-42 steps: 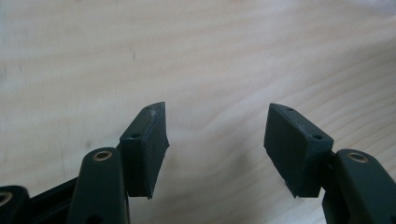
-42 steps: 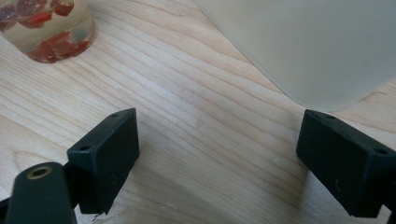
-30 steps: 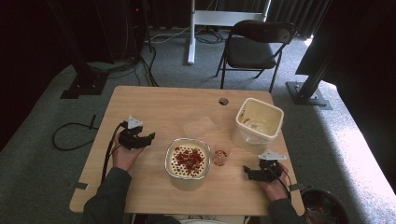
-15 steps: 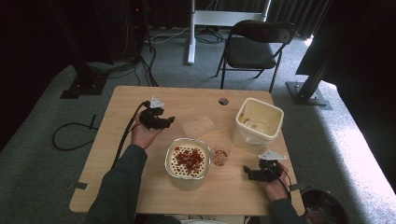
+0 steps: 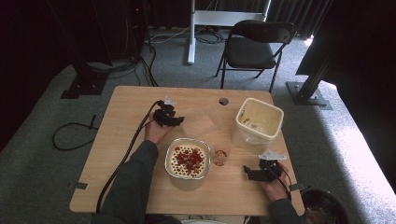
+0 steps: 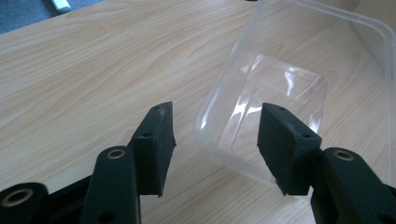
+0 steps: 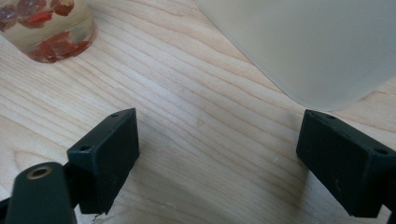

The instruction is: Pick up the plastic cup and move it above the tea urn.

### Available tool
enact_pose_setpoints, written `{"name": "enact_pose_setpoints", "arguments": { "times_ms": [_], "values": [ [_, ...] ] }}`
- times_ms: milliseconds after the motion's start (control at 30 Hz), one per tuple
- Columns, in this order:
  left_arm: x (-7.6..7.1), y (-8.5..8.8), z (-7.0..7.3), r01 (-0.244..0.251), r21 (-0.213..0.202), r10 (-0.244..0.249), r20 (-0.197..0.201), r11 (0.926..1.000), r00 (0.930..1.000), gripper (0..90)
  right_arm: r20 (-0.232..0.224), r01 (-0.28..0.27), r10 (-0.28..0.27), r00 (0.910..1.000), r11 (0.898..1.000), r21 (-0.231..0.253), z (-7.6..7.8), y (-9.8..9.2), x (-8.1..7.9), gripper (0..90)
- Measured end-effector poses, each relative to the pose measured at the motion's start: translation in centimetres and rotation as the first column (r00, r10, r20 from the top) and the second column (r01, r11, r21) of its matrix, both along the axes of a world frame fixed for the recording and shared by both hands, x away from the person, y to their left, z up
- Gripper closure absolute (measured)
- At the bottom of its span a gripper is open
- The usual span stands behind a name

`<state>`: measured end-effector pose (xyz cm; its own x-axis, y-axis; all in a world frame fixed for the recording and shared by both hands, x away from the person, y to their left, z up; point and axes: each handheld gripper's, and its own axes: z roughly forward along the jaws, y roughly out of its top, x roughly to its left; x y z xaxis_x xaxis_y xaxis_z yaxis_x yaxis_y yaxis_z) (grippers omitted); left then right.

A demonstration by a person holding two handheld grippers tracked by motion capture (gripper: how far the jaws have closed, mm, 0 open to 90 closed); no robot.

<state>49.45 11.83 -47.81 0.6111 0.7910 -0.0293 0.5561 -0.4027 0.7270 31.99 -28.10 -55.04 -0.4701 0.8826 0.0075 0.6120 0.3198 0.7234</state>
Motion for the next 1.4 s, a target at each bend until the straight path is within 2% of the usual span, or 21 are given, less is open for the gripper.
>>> {"name": "enact_pose_setpoints", "arguments": {
  "times_ms": [100,233,267,367,467,600,633,667,700,733,767,800,867,900,967,1100,1133,1233,1267,1367,1400],
  "values": [
    [0.5,-0.4,-1.0,-0.03,-0.004,0.03,-0.044,0.9995,0.9986,52.9,0.0,0.0,0.0,1.0,1.0,0.0,0.0,0.0,0.0,12.4],
    [0.7,-0.5,-1.6,-0.032,0.02,0.033,-0.064,0.9993,0.9974,58.6,0.0,0.0,0.0,1.0,1.0,0.0,0.0,0.0,0.0,12.4],
    [0.7,-0.5,-1.6,-0.044,0.024,0.045,-0.059,0.9987,0.9972,65.0,0.0,0.0,0.0,1.0,1.0,0.0,0.0,0.0,0.0,12.5],
    [0.7,-0.3,-1.4,-0.055,0.017,0.056,-0.066,0.9983,0.9962,74.9,0.0,0.0,0.0,1.0,1.0,0.0,0.0,0.0,0.0,12.4],
    [0.6,-0.2,-1.3,-0.054,0.028,0.056,-0.059,0.9981,0.9967,75.7,0.0,0.0,0.0,1.0,1.0,0.0,0.0,0.0,0.0,12.4],
    [0.4,-0.2,-0.9,-0.077,0.009,0.078,-0.034,0.997,0.9964,77.5,0.0,0.0,0.0,1.0,1.0,0.0,0.0,0.0,0.0,12.5],
    [0.3,-0.1,-0.6,-0.083,-0.005,0.083,-0.029,0.9965,0.9961,78.3,0.0,0.0,0.0,1.0,1.0,0.0,0.0,0.0,0.0,12.4],
    [0.2,0.2,0.0,-0.1,-0.044,0.099,-0.015,0.994,0.9949,79.6,0.0,0.0,0.0,1.0,1.0,0.0,0.0,0.0,0.0,12.4],
    [0.2,0.2,0.0,-0.1,-0.044,0.099,-0.015,0.994,0.9949,80.7,0.0,0.0,0.0,1.0,1.0,0.0,0.0,0.0,0.0,12.4],
    [0.1,0.5,0.8,-0.116,-0.085,0.116,-0.005,0.9897,0.9933,81.7,0.0,0.0,0.0,1.0,1.0,0.001,0.0,0.0,0.0,12.5],
    [0.1,0.7,1.2,-0.125,-0.096,0.126,0.001,0.9875,0.9921,82.9,0.0,0.0,0.0,1.0,1.0,0.0,0.0,0.0,0.0,12.4],
    [0.0,0.8,1.5,-0.134,-0.086,0.136,0.017,0.9873,0.9906,83.4,0.0,0.0,0.0,1.0,1.0,0.0,0.0,0.0,0.0,12.5],
    [0.0,0.8,1.5,-0.134,-0.086,0.136,0.017,0.9873,0.9906,83.5,0.0,0.0,0.0,1.0,1.0,0.0,0.0,0.0,0.0,12.5],
    [-0.1,1.2,2.0,-0.127,-0.106,0.129,0.011,0.9862,0.9916,83.5,0.0,0.0,0.0,1.0,1.0,0.0,0.0,0.0,0.0,12.5],
    [-0.2,1.4,2.2,-0.128,-0.101,0.131,0.019,0.9866,0.9913,83.6,0.0,0.0,0.0,1.0,1.0,0.001,0.0,0.0,0.0,12.5],
    [-0.5,1.7,2.9,-0.117,-0.128,0.122,0.033,0.9849,0.992,83.6,0.001,0.0,0.0,1.0,1.0,0.0,0.0,0.0,0.0,12.5],
    [-0.7,1.8,3.4,-0.098,-0.161,0.106,0.045,0.9821,0.9933,83.6,0.0,0.0,0.0,1.0,1.0,0.0,0.0,0.0,0.0,12.4],
    [-0.9,2.0,4.0,-0.082,-0.187,0.093,0.053,0.9789,0.9942,83.6,0.0,0.0,0.0,1.0,1.0,0.0,0.0,0.0,0.0,12.5],
    [-1.2,2.0,4.6,-0.071,-0.21,0.085,0.063,0.9752,0.9944,83.6,0.0,0.0,0.0,1.0,1.0,0.001,0.0,0.0,0.0,12.5],
    [-1.4,1.3,6.0,-0.036,-0.165,0.051,0.086,0.9857,0.995,83.6,0.0,0.001,-0.001,1.0,1.0,0.0,0.0,0.0,0.0,12.5],
    [-1.4,1.3,6.0,-0.036,-0.165,0.051,0.086,0.9857,0.995,83.6,0.0,0.001,-0.001,1.0,1.0,0.0,0.0,0.0,0.0,12.5]
  ]
}}
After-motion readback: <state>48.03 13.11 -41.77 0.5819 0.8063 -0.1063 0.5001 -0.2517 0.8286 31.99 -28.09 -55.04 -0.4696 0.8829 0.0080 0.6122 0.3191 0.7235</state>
